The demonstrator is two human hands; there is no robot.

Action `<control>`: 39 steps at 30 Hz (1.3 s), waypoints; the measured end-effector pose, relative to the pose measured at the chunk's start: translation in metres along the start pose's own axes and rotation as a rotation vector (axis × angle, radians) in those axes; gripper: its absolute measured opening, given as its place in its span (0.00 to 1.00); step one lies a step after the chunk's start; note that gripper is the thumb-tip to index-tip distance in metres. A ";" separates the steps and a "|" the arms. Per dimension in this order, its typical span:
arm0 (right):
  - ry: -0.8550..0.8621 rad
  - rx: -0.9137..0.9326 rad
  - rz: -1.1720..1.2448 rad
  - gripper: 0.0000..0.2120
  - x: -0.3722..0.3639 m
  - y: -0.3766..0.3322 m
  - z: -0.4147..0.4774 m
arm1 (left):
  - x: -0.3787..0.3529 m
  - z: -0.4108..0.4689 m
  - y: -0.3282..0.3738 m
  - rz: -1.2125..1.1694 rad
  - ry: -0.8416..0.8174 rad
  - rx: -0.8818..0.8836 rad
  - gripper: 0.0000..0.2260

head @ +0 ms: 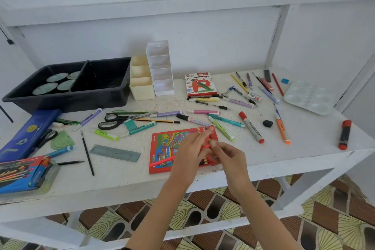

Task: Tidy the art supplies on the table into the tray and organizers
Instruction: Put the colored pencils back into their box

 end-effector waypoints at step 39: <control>0.153 0.394 -0.964 0.05 -0.001 0.034 0.034 | 0.004 -0.045 -0.088 0.420 -0.235 0.292 0.48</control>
Point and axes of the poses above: each hand's wrist, its own z-axis towards the middle knuckle, its own x-axis out of the back of the hand, y = z × x, the point moved 3 cm from there along z, towards the middle knuckle, and after that the axes turned 4 degrees about x, right-handed, at the moved point
